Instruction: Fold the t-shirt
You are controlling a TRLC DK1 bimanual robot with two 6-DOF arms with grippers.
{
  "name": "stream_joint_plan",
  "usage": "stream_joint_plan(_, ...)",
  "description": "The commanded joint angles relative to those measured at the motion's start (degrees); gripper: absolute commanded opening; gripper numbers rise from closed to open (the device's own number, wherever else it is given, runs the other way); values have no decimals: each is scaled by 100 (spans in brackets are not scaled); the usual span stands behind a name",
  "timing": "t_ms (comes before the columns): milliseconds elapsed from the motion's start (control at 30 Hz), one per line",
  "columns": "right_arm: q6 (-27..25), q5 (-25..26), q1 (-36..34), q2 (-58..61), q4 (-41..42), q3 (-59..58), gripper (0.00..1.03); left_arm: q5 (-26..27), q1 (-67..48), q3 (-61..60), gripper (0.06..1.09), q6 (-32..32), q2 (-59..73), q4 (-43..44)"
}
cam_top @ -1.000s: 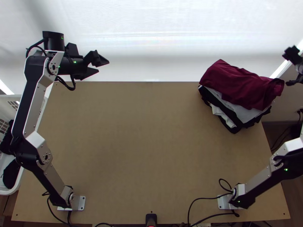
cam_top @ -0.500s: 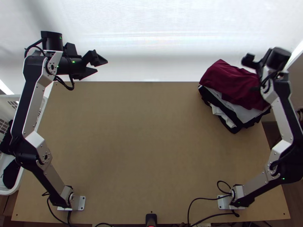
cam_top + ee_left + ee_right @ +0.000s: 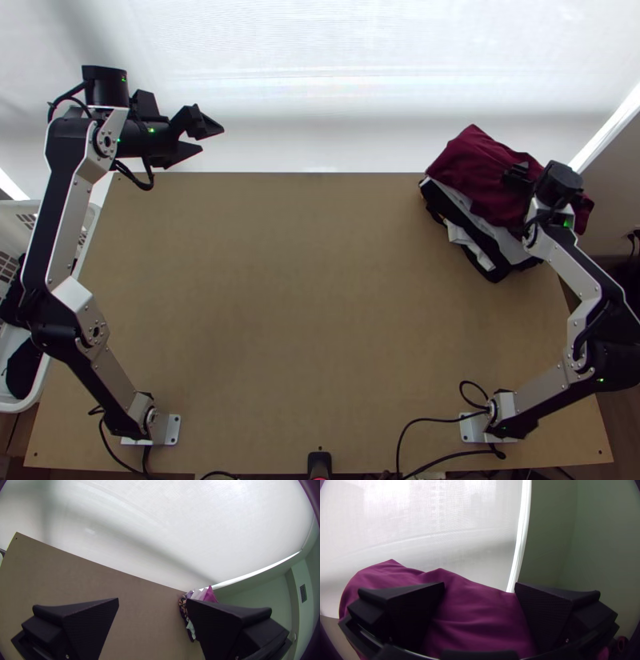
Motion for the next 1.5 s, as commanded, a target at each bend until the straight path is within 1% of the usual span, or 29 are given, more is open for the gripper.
stream_joint_plan(0, -96, 219, 2, 176, 169, -487, 99, -15, 4, 179, 104, -25, -166, 26)
stream_joint_plan(33, -96, 299, -6, 264, 230, -549, 99, -15, 4, 179, 104, -25, -166, 26)
stream_joint_plan(200, -211, 316, -129, 554, 441, -619, 99, -15, 4, 179, 104, -25, -166, 26)
stream_joint_plan(333, -316, 307, -209, 246, 432, -259, 99, -15, 12, 223, 104, -33, -201, 26)
stream_joint_plan(433, -509, 307, -226, -140, 169, 207, 99, -103, 39, 258, 104, -42, -254, 53)
stream_joint_plan(533, -597, 263, -209, -466, -438, 761, 96, -191, 109, 258, 104, -69, -359, 140)
stream_joint_plan(600, -641, 158, -200, -694, -719, 1042, 96, -358, 144, 258, 104, -69, -465, 228)
stream_joint_plan(733, -641, -97, -86, -1195, -1616, 1649, 96, -779, 276, 249, 104, -69, -693, 448)
stream_joint_plan(800, -641, -132, -42, -1415, -2002, 1974, 98, -973, 346, 249, 104, -60, -834, 571)
stream_joint_plan(867, -659, -132, 55, -1617, -2354, 2290, 98, -1272, 452, 249, 104, -33, -992, 694)
stream_joint_plan(933, -659, -159, 117, -1907, -2424, 2440, 98, -1535, 575, 249, 104, -25, -1168, 852)
stream_joint_plan(1000, -659, -264, 187, -2250, -2354, 2457, 98, -1825, 698, 249, 104, 125, -1344, 923)
stream_joint_plan(1100, -755, -405, 266, -2672, -2389, 2536, 98, -2036, 1014, 223, 104, 230, -1634, 1037)
stream_joint_plan(1167, -931, -545, 380, -2962, -2371, 2510, 98, -2168, 1260, 100, 104, 283, -1880, 1186)
stream_joint_plan(1267, -949, -668, 556, -3392, -2371, 2440, 98, -2300, 1718, -331, 104, 441, -2337, 1432)
stream_joint_plan(1333, -949, -712, 644, -3656, -2380, 2334, 98, -2326, 2008, -770, 104, 459, -2715, 1635)
stream_joint_plan(1467, -949, -730, 697, -4298, -2345, 1860, 98, -2326, 2456, -1992, 104, 617, -3646, 2346)
